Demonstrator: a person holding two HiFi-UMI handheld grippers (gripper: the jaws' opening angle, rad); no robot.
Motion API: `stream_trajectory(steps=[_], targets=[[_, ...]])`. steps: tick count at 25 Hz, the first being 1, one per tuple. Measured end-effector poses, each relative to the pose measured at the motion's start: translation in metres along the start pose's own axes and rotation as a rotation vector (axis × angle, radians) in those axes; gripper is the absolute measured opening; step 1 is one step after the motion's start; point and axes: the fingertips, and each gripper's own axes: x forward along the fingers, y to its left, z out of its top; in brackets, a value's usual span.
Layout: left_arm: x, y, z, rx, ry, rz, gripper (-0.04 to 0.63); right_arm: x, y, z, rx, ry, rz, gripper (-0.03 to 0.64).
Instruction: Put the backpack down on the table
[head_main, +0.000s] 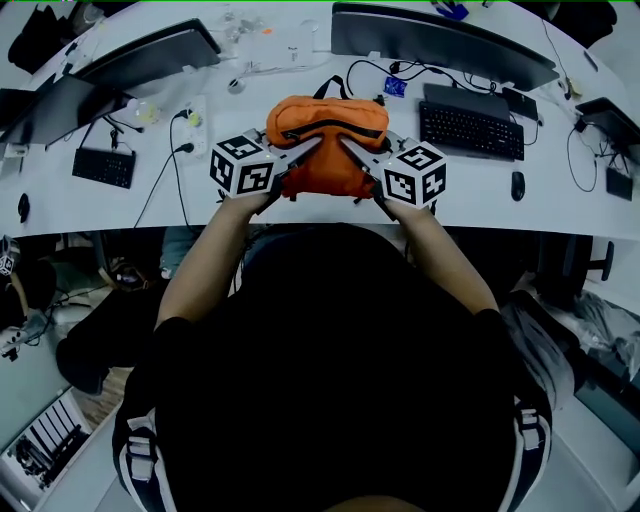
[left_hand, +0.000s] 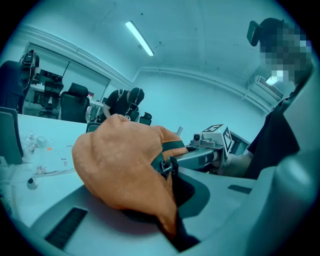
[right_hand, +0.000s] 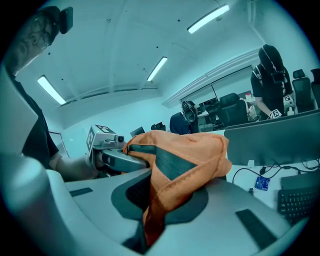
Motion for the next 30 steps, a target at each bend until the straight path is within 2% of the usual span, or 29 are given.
stream_trajectory(steps=[30], targets=[[-0.034,0.057,-0.003,0.002,0.077,-0.1,0.038,0.06,0.005,0.01,0.082,-0.002,-0.099,0.049]])
